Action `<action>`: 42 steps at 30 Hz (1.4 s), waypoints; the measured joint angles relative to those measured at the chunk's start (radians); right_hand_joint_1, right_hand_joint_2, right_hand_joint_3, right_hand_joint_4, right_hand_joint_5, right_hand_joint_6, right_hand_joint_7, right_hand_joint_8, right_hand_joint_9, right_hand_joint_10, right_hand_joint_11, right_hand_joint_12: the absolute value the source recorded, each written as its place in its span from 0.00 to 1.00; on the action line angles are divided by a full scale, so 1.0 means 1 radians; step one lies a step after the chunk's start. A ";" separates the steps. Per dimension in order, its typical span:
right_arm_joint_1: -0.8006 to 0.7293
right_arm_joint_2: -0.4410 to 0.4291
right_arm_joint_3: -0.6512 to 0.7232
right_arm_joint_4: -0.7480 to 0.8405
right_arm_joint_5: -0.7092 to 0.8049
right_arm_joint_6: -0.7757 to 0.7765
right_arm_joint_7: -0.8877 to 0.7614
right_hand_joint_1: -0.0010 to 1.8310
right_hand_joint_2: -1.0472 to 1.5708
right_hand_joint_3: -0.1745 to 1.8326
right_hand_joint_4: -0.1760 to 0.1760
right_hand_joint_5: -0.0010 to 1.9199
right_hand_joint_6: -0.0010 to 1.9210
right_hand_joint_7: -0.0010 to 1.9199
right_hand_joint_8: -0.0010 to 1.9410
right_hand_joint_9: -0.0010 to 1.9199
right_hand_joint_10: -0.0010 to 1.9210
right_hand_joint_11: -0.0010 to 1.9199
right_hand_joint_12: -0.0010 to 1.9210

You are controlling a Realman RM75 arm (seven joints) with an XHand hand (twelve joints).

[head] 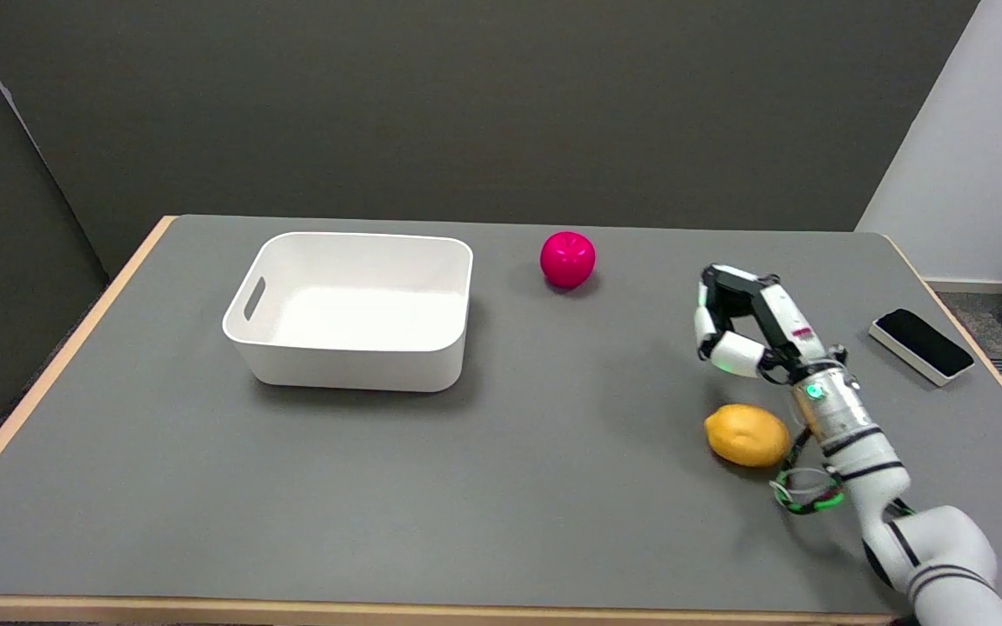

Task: Pick up the lemon.

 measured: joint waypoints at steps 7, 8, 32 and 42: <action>0.077 -0.020 -0.077 -0.006 0.000 -0.014 -0.007 0.48 0.74 0.62 0.47 0.35 1.00 0.51 1.00 0.63 1.00 0.35 1.00; 0.087 -0.023 -0.088 -0.004 0.000 -0.013 -0.009 0.48 0.74 0.62 0.47 0.35 1.00 0.51 1.00 0.63 1.00 0.35 1.00; 0.202 -0.113 -0.234 0.148 0.000 0.201 -0.145 0.33 0.72 0.57 0.00 0.14 0.53 0.17 0.55 0.15 0.52 0.00 0.82; 0.069 -0.162 -0.206 0.349 0.001 0.376 -0.163 0.27 0.70 0.57 0.03 0.12 0.38 0.17 0.38 0.10 0.39 0.00 0.65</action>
